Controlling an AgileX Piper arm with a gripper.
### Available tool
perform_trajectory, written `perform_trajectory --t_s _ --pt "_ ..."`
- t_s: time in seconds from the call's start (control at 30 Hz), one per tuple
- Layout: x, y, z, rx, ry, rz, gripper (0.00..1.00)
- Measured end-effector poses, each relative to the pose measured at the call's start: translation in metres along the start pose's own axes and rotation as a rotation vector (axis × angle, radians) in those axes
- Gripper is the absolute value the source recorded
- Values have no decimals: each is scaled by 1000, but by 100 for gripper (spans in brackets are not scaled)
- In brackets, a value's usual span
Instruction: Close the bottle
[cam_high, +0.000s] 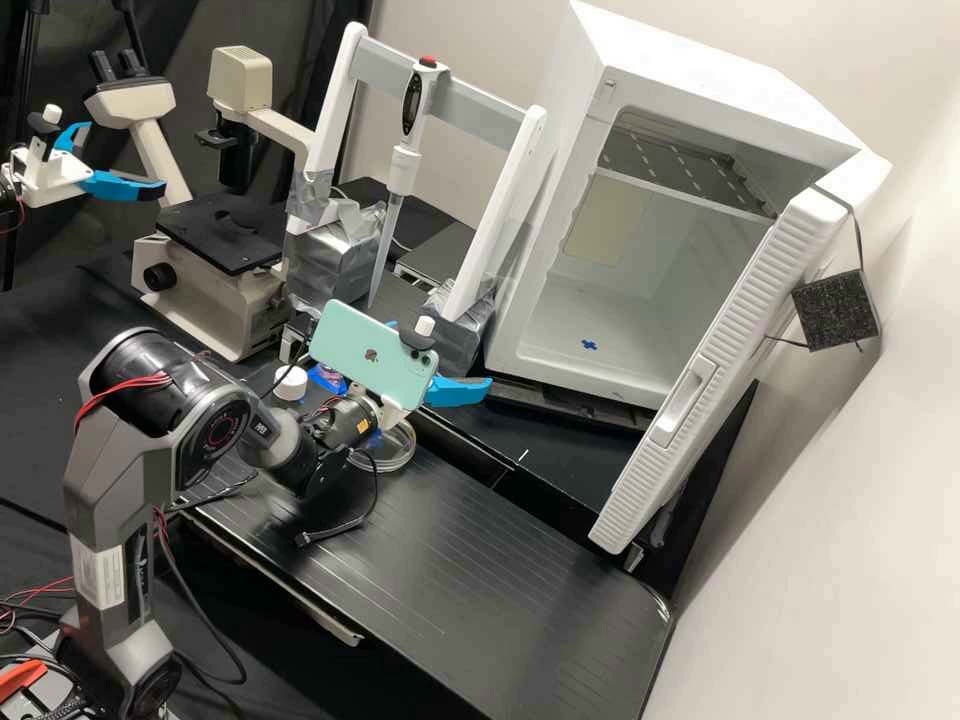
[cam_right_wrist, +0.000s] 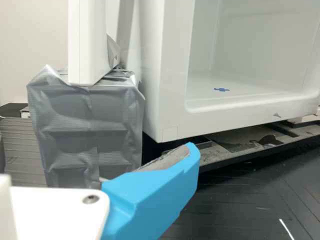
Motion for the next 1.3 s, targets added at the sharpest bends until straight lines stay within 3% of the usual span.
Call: perform_trajectory --t_s 0.3,0.47,0.63,0.77,0.9,0.97,1.3 --pt "-1 0 0 1 2 -1 100" --pt "-21 2 0 23 18 -17 100" --pt "-54 9 -8 65 117 29 100" --pt "-77 6 -16 61 210 51 100" --pt "-96 -9 -20 69 257 5 100" --pt "-103 -18 -23 62 270 -40 100" --pt "-122 -53 -31 -41 337 -200 100"
